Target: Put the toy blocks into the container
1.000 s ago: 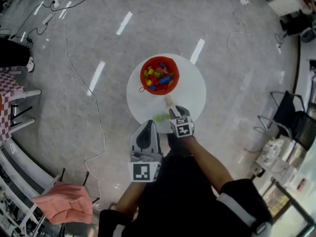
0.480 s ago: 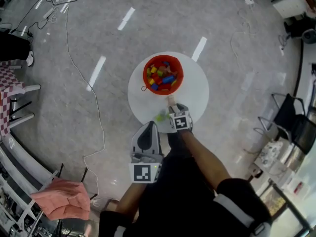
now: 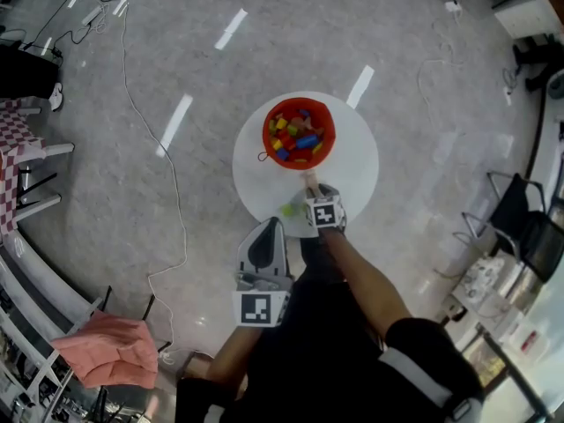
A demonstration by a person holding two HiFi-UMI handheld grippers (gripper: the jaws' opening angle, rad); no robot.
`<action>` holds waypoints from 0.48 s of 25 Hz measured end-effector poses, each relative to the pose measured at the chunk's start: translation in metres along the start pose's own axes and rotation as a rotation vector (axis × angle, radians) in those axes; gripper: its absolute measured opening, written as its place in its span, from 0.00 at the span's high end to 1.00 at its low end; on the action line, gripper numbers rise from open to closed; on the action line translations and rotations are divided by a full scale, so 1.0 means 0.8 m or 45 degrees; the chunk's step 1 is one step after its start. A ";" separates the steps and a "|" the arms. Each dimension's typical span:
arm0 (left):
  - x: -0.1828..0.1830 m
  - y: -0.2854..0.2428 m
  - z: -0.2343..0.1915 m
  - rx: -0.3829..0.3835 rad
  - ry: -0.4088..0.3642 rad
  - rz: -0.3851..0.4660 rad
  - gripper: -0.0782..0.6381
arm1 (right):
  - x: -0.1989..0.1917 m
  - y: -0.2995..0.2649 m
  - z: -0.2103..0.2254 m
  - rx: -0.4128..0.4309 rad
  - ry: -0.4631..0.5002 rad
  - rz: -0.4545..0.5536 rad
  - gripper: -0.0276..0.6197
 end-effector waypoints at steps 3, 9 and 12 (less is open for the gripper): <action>-0.002 0.003 -0.002 -0.001 0.000 -0.003 0.91 | -0.001 0.001 0.000 -0.009 0.008 0.010 0.77; -0.002 0.010 -0.003 -0.011 -0.009 0.005 0.91 | -0.008 0.009 -0.001 -0.003 0.004 0.018 0.77; -0.002 0.015 -0.005 -0.008 -0.006 -0.006 0.91 | -0.008 0.013 0.000 0.000 0.009 0.033 0.77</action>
Point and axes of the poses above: the fingertips, and each gripper's own axes: y backward along the fingers, z to its right, x out of its top, the point moved 5 cm from there along y, backward along the fingers, and after that the axes turned 12 degrees about y, right-handed, at the moved point
